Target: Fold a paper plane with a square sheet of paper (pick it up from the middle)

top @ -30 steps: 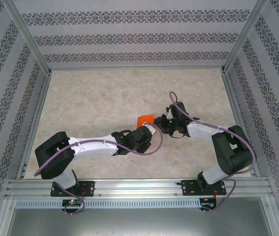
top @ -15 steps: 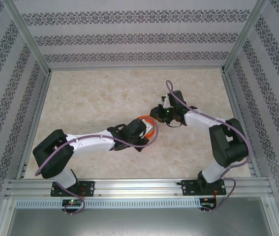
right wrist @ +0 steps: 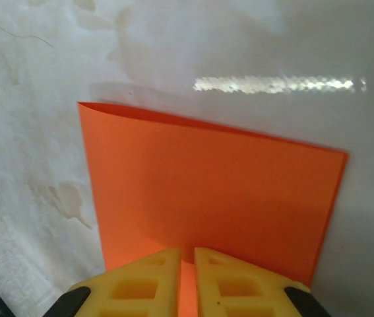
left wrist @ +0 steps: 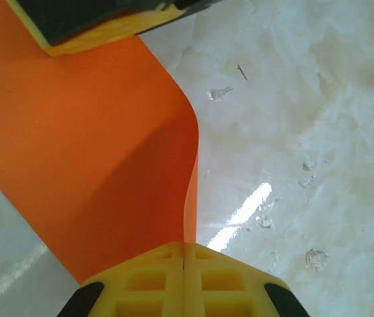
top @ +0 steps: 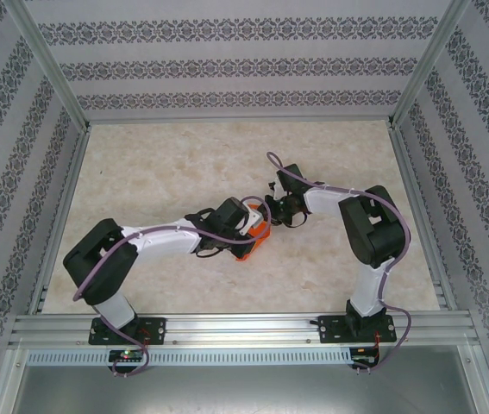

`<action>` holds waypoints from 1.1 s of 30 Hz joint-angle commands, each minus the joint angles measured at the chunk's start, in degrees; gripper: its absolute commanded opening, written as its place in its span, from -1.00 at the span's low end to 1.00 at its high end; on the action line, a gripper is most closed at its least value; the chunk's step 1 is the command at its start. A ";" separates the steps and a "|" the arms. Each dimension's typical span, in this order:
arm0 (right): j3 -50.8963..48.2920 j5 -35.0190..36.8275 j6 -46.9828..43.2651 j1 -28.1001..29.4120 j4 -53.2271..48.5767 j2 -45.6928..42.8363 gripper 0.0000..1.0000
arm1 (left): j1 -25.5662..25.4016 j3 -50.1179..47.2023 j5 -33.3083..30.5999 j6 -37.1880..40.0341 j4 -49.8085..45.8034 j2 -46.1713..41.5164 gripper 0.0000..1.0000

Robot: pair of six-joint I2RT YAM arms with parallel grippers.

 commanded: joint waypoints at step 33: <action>-0.32 2.51 -2.46 0.25 -1.14 1.29 -0.68 | 5.62 3.89 0.96 -2.43 -2.97 5.53 -0.98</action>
